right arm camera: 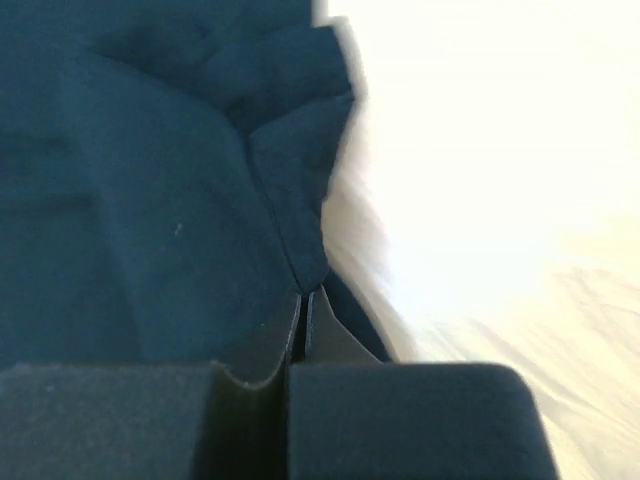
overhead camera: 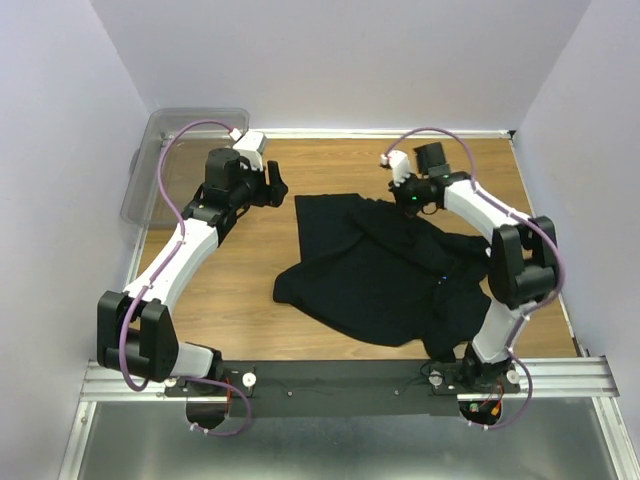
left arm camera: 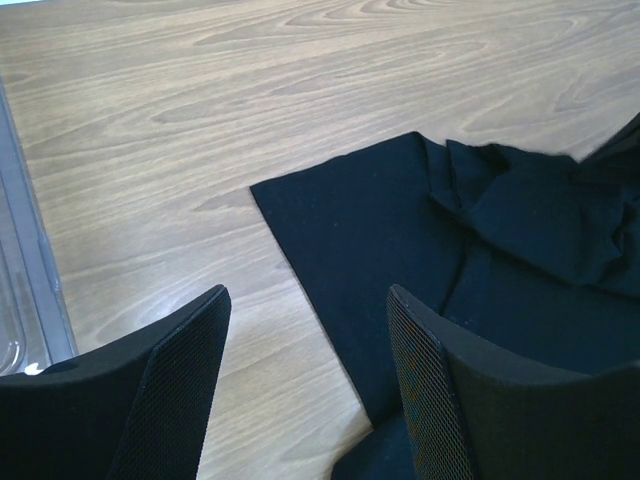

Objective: Fold and stack the t-shirts

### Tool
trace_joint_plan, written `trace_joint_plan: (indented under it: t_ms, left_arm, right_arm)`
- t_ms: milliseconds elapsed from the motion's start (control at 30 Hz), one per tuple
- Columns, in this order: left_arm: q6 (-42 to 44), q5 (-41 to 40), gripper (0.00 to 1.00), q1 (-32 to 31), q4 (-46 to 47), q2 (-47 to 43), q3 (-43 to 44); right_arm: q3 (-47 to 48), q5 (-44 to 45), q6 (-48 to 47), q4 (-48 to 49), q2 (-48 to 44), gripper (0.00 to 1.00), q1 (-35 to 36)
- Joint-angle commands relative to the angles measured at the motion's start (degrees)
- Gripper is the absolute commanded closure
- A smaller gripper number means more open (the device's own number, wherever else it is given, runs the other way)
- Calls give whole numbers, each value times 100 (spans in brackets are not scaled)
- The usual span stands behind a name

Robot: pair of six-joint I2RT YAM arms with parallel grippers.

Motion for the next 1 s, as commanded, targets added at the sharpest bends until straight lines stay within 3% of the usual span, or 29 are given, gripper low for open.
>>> trace_joint_plan:
  t_ms: [0, 33, 67, 100, 167, 200, 233, 267, 333, 367, 400, 467, 600, 700, 833, 967]
  left_arm:
    - [43, 134, 28, -33, 28, -32, -43]
    - [35, 125, 28, -33, 28, -41, -43]
    - [34, 90, 28, -33, 28, -41, -43]
    - [52, 89, 28, -33, 28, -41, -43]
    - [43, 72, 28, -33, 28, -32, -52]
    - [43, 63, 28, -33, 28, -32, -43]
    - [43, 54, 28, -33, 19, -32, -43]
    - [52, 54, 28, -42, 19, -32, -43]
    - [52, 37, 28, -33, 11, -41, -43]
    - [61, 11, 28, -33, 11, -41, -35]
    - [61, -16, 28, -33, 2, -41, -35]
    - [87, -69, 28, -33, -7, -41, -35]
    - [113, -227, 28, -33, -33, 3, -34]
    - [131, -262, 28, -33, -42, 29, -17]
    - [131, -280, 28, -33, -51, 38, -26]
    - [122, -210, 28, -33, -33, 12, -17]
  right_arm:
    - [-636, 4205, 118, 2025, -1442, 99, 1185]
    - [-1012, 5458, -257, 2545, -1706, 99, 1501]
    - [-1103, 5758, -400, 3281, -2039, 99, 1556]
    - [-1165, 5935, -497, 3419, -2208, 99, 1583]
    - [-1418, 5317, -568, 3063, -2498, 99, 1592]
    - [-1420, 4599, -499, 2372, -2848, 99, 1583]
    - [-1360, 2417, -498, 1530, -2973, 99, 1592]
    - [-1394, 1290, -1012, 16, -3096, 100, 1635]
    - [-1709, -461, -1254, -743, -3290, 99, 2115]
    - [-2163, -653, -1106, -876, -3299, 99, 2363]
    - [-2324, -864, -1052, -973, -3273, 79, 2617]
    - [-2545, -1600, -1427, -1463, -3029, 53, 2909]
    - [-2055, -1246, -1694, -1898, -2728, 41, 2945]
    - [-1957, -595, -1019, -1047, -3018, 35, 2630]
    - [-1633, -242, -516, -403, -2966, 30, 1114]
    - [-1499, -251, -1129, -560, -2308, 29, 151]
